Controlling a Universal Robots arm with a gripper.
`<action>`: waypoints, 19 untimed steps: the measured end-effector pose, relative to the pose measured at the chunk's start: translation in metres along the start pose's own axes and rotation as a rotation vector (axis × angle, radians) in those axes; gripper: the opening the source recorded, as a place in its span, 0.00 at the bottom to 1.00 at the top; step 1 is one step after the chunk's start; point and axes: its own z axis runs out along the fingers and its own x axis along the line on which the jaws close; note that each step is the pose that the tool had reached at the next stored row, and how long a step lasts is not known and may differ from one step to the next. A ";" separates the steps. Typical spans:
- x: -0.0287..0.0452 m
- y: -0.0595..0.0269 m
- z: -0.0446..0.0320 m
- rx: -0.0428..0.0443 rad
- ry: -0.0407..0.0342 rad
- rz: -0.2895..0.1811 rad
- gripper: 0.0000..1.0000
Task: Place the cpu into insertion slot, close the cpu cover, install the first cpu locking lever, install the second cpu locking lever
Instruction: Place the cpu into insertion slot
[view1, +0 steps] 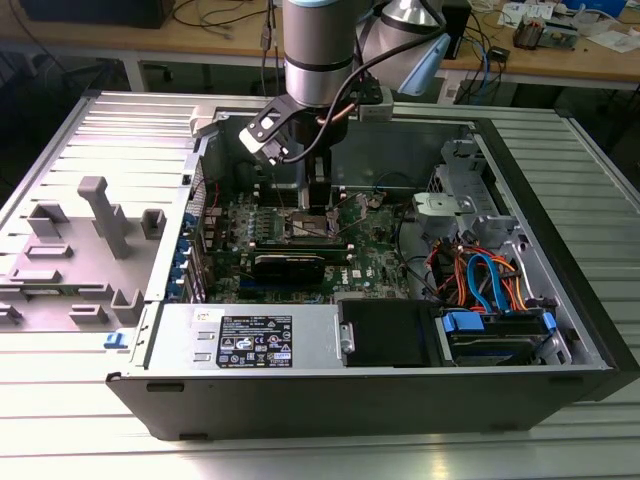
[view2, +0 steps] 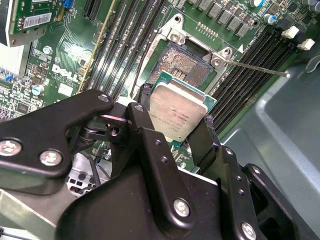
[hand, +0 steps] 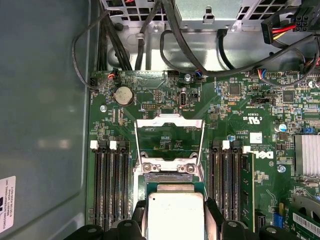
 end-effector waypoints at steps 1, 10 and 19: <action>0.0000 0.0000 0.0000 0.0000 0.0000 0.000 0.55; -0.0001 0.0000 0.0006 0.0001 0.0009 0.000 0.55; 0.0044 -0.0025 0.0184 0.0000 -0.0027 0.000 0.55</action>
